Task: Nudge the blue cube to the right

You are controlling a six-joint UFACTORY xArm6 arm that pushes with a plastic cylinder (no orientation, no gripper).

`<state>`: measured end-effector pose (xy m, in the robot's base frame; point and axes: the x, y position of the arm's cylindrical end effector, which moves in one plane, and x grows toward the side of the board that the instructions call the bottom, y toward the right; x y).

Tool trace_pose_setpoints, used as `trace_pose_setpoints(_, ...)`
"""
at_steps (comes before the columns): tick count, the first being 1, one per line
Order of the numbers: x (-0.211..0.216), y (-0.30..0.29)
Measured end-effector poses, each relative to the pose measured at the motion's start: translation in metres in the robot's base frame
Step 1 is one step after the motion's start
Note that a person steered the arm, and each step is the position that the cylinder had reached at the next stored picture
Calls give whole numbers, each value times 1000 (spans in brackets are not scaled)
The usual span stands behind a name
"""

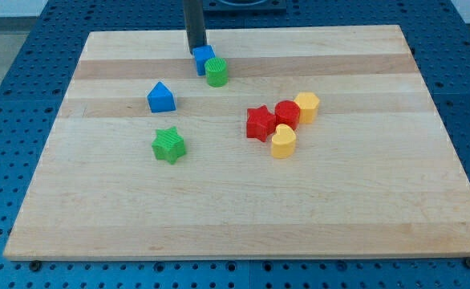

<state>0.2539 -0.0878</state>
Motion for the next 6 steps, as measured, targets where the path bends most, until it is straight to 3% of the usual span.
trace_pose_setpoints(5, 87, -26)
trace_pose_setpoints(6, 81, -58)
